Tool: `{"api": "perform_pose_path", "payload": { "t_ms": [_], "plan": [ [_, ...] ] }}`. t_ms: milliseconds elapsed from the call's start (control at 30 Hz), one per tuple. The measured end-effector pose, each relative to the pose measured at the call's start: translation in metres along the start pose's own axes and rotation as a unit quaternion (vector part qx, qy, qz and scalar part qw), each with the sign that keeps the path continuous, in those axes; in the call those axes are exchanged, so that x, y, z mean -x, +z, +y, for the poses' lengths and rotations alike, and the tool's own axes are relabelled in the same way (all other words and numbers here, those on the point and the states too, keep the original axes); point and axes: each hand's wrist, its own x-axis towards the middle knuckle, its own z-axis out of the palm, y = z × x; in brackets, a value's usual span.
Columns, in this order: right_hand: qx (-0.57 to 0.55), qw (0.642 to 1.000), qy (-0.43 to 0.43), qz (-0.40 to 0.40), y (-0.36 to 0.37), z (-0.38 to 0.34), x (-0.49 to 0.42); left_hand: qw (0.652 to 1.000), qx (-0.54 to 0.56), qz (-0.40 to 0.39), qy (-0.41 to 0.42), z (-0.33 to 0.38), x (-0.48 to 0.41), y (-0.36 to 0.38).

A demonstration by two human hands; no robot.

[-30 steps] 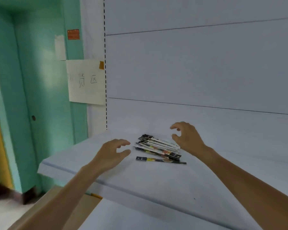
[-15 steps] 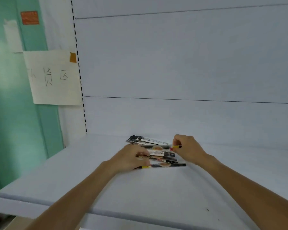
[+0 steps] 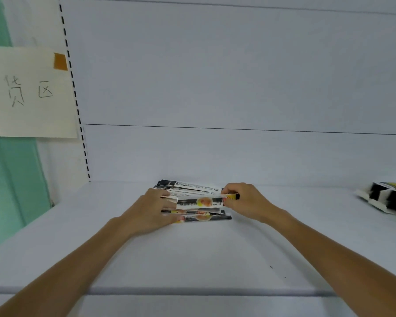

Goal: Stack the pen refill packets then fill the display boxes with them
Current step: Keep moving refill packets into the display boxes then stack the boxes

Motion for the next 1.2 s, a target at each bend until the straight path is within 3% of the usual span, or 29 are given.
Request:
{"api": "perform_pose_path", "payload": {
  "t_ms": [100,300,467,667,867,933,1033,1100,1200],
  "plan": [
    [-0.01,1.0,0.003,0.005,0.007,-0.009,-0.002,0.997,-0.068,-0.018,-0.003,-0.003,0.014,-0.007],
    [-0.012,0.999,0.024,0.023,0.022,-0.015,-0.002,1.0,-0.002,0.004,-0.029,-0.024,0.037,-0.021],
    [-0.039,0.998,0.019,0.044,0.02,-0.023,-0.001,0.998,-0.051,0.023,-0.034,-0.034,0.044,-0.027],
    [-0.136,0.98,0.043,0.136,0.005,-0.036,-0.006,0.999,0.024,0.013,-0.036,-0.033,0.044,-0.033],
    [-0.134,0.967,0.024,0.215,-0.004,-0.044,-0.012,0.996,0.056,0.029,-0.059,-0.03,0.039,-0.036],
    [-0.175,0.946,0.022,0.271,-0.009,-0.047,-0.016,0.991,0.094,0.052,-0.078,-0.029,0.039,-0.043],
    [-0.366,0.876,0.058,0.308,-0.009,-0.051,-0.02,0.972,0.178,0.087,-0.128,-0.028,0.042,-0.053],
    [-0.462,0.84,0.096,0.266,-0.005,-0.057,-0.021,0.957,0.23,0.097,-0.151,-0.024,0.043,-0.054],
    [-0.52,0.826,0.109,0.188,0.006,-0.075,-0.024,0.964,0.209,0.075,-0.147,-0.014,0.042,-0.049]
  ]
}}
